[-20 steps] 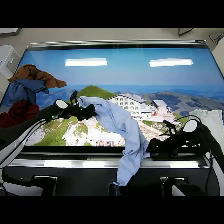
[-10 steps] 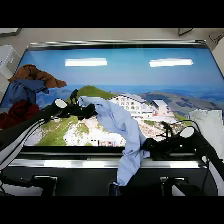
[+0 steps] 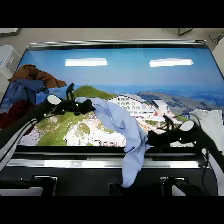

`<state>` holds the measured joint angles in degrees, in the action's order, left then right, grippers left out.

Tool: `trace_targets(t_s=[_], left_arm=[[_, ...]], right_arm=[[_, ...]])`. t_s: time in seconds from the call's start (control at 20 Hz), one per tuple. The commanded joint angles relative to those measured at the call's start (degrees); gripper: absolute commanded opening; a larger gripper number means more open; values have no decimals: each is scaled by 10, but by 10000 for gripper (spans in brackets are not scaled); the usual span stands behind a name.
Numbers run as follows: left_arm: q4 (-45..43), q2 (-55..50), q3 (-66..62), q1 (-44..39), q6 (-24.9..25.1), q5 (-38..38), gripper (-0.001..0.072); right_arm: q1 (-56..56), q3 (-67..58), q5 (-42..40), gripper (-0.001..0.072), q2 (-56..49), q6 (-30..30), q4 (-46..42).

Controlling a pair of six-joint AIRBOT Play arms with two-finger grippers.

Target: Fold the clothes and pants, and hang the long-sleeved shirts on hangers.

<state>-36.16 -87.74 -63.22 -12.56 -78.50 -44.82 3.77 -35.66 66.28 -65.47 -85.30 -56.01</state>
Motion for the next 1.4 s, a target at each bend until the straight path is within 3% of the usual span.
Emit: trace_targets(t_s=[0.0, 0.15, 0.35, 0.45, 0.55, 0.75, 1.0, 1.15, 1.35], left_arm=[[0, 81, -56, 51, 46, -7, 28], [0, 194, -147, 104, 53, -6, 28], [-3, 350, -228, 157, 88, 13, 28], [-43, 419, -228, 177, 89, 29, 28], [-115, 465, -225, 191, 55, 16, 28], [-243, 485, -209, 193, 4, -78, 28], [-266, 485, -80, 192, 4, -120, 29], [-243, 485, 40, 192, 5, -111, 29], [-167, 456, 173, 192, 5, -29, 29]], right_arm=[[0, -194, 12, 37, 21, -41, -150], [0, -435, -18, 38, 29, -47, -240], [0, -641, -34, 38, 39, -47, -241], [0, -669, -34, 39, 58, -46, -242], [0, -670, -13, 39, 77, -42, -244], [0, -667, 139, 39, 80, -38, -248], [0, -587, 269, 39, 80, -32, -245], [0, -474, 188, 39, 80, -32, -245], [0, -324, -65, 40, 60, -48, -230]])
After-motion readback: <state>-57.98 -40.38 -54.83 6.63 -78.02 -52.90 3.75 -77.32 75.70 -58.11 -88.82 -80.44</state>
